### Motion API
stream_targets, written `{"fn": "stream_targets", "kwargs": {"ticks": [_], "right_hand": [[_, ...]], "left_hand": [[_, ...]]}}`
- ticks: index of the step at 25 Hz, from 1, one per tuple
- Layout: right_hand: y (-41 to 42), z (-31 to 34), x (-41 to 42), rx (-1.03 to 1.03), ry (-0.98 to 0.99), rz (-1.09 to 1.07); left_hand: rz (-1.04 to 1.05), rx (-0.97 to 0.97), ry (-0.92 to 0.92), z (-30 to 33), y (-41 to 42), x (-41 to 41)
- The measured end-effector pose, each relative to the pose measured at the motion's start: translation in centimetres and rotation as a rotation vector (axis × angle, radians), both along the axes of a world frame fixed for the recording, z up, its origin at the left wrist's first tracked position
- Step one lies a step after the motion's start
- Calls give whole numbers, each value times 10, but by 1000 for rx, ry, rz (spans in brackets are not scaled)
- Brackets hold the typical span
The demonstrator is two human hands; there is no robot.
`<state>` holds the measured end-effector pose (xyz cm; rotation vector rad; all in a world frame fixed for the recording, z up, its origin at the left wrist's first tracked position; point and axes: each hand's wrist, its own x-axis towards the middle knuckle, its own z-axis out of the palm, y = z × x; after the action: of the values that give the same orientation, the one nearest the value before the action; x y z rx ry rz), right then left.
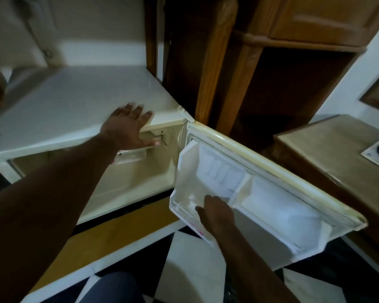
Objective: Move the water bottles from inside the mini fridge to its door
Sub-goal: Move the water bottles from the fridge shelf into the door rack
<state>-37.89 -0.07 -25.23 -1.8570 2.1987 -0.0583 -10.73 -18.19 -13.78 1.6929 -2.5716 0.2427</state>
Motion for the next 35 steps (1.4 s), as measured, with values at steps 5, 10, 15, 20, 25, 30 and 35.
{"fn": "stream_targets", "kwargs": {"ticks": [5,10,15,20,25,30,35], "right_hand": [[-21,-65,-24,280,-131,-330],[-27,-105,-52,456,-363,-445],[-31,-97,-54,465,-389,-437],[-63,-40,-17,131,-40,-446],[-61,-23,13,-230,-420,-337],[-86,-7,27,-263,-490,-133],[-88,-10,22,-358,-450,-137]], "left_hand": [[22,-79,3,-5,-4,-2],[37,-85,-6,-7,-5,-5],[49,-102,-5,-9,-7,-5],[41,-96,5,-8,-6,-7],[49,-96,15,-8,-5,-5],[45,-90,34,-8,-5,-4],[45,-83,20,-9,-7,-5]]}}
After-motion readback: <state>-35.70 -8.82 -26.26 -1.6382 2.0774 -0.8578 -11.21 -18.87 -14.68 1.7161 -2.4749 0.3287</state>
